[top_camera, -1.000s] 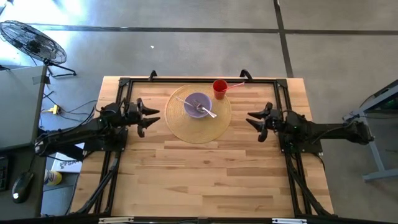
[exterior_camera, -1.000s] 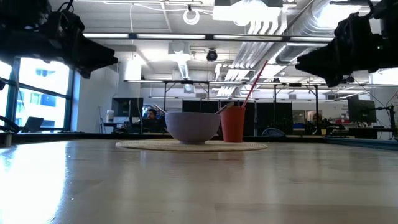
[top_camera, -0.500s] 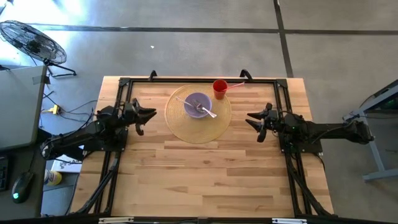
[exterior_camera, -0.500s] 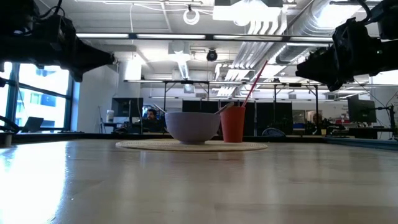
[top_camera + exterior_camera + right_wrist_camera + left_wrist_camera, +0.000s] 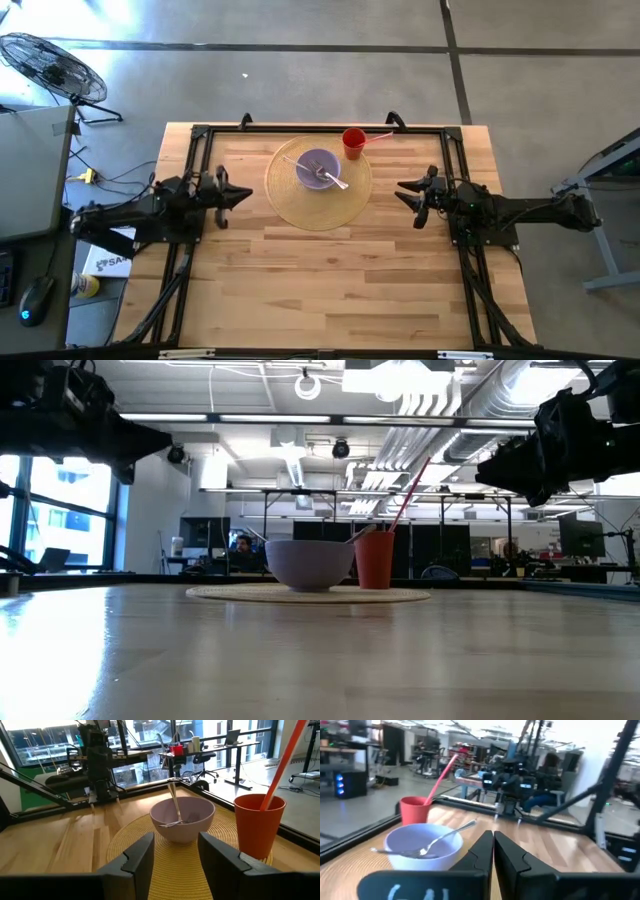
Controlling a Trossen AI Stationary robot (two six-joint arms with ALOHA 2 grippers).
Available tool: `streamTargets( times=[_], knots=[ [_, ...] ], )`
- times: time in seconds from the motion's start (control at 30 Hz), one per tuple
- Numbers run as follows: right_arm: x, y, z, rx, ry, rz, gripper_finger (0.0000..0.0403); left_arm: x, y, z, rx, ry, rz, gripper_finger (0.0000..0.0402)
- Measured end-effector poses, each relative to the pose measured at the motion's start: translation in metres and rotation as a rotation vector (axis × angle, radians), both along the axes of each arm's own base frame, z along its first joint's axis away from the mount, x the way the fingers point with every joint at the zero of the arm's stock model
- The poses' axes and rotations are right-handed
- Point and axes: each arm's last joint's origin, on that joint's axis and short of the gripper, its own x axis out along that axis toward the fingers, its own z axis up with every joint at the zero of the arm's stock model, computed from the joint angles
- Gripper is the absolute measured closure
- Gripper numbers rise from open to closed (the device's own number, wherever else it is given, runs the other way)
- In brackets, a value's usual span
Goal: Pick & Place Utensil
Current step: Return to Home Position
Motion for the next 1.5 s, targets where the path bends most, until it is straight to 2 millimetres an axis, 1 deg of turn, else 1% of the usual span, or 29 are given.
streamTargets(
  times=[0.13,0.27,1.5],
  knots=[
    [0.0,0.0,0.0,0.0,0.0,0.0,0.0256,0.0008,-0.0079,0.0027,0.006,-0.028,-0.062,0.039],
    [0.0,0.0,0.0,0.0,0.0,0.0,0.0258,0.0022,-0.0107,-0.0006,-0.002,0.006,-0.055,0.0389],
    [0.0,0.0,0.0,0.0,0.0,0.0,0.0258,0.0024,-0.0109,-0.0003,-0.004,0.003,-0.053,0.0389]
  ],
)
